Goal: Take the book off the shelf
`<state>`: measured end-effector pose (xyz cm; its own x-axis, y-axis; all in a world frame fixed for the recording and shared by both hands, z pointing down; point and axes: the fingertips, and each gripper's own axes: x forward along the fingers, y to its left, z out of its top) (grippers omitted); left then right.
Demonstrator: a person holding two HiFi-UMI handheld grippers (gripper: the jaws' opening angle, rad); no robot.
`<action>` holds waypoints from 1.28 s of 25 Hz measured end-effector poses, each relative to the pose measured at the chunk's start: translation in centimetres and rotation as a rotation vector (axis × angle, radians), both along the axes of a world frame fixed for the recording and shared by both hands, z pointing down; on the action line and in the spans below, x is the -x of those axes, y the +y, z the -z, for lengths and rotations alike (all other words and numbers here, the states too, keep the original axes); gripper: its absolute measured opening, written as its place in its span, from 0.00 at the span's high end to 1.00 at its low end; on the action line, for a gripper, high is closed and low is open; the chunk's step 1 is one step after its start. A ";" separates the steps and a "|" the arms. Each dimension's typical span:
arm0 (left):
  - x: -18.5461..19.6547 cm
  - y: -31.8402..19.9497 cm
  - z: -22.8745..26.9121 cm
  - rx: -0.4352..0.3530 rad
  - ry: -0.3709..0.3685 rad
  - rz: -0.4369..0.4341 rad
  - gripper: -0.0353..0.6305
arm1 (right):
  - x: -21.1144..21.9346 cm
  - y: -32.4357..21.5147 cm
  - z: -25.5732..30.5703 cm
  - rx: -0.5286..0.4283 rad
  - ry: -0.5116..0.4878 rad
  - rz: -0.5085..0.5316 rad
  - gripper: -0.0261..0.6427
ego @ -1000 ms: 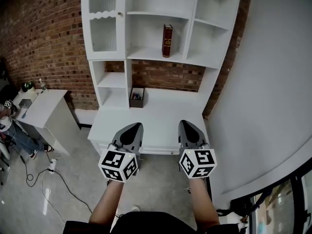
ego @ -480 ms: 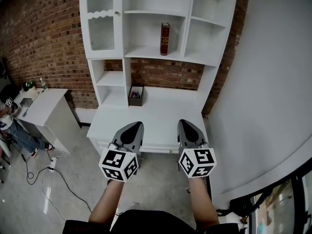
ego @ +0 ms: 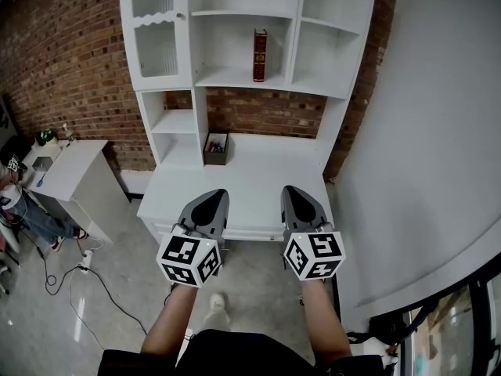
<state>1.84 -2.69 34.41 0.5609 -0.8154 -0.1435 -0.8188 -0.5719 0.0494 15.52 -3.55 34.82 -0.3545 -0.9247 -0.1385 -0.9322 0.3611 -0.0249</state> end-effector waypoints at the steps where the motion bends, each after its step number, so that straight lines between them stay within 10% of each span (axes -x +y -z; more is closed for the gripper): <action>1: -0.1 -0.1 -0.1 0.000 -0.002 0.000 0.92 | -0.2 -0.1 0.0 -0.001 -0.002 -0.001 0.93; 32: 2.1 -14.9 0.4 0.024 0.017 -0.023 0.92 | 2.7 -14.7 0.3 0.027 0.013 -0.005 0.93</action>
<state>-0.25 -17.55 33.96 0.5772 -0.8057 -0.1332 -0.8044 -0.5891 0.0771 12.87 -18.23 34.51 -0.3512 -0.9299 -0.1091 -0.9344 0.3555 -0.0223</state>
